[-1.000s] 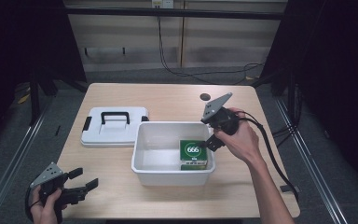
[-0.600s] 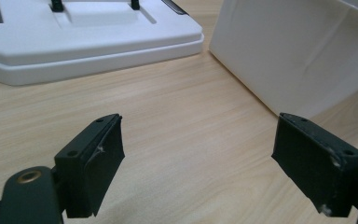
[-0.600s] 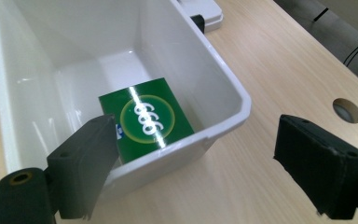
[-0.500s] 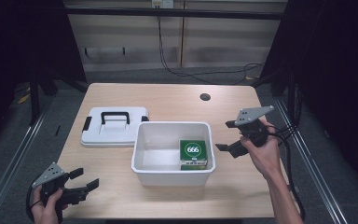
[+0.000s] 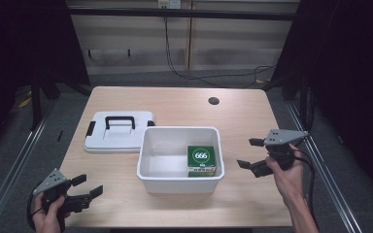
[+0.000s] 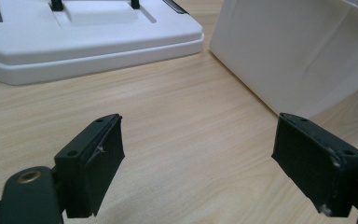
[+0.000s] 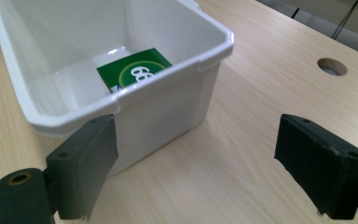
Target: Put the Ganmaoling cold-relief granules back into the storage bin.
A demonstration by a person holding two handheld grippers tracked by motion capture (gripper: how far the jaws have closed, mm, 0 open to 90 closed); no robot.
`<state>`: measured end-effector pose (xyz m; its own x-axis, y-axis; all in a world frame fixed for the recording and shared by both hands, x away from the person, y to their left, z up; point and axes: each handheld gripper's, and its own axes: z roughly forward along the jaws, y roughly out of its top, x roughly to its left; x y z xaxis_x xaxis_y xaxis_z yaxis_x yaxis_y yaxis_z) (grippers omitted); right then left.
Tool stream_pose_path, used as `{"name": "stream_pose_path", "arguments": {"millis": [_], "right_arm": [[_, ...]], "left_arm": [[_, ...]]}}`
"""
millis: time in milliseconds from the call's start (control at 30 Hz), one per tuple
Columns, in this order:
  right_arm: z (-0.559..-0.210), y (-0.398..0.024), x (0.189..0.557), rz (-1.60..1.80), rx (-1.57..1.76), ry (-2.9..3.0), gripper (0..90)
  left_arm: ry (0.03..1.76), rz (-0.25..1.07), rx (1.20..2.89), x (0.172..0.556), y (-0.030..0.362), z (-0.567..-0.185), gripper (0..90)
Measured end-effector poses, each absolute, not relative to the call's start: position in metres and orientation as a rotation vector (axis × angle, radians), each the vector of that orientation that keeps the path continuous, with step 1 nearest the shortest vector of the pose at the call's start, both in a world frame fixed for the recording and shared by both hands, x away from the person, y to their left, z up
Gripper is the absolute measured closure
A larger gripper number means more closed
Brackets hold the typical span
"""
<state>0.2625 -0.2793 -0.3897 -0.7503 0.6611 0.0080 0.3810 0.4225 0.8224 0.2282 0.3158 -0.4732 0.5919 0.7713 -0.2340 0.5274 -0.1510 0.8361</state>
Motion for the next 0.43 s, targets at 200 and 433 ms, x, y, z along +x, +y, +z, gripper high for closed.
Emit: {"name": "stream_pose_path", "arguments": {"millis": [200,433], "right_arm": [[-0.415,-0.303,0.246,1.264,0.998,2.303,13.1],[-0.431,-0.32,0.243,1.281,1.092,2.244,12.9]], "left_arm": [[1.058,0.311,1.815,0.227,0.317,-0.473,15.8],[1.05,0.306,1.82,0.227,0.316,-0.473,15.8]]}}
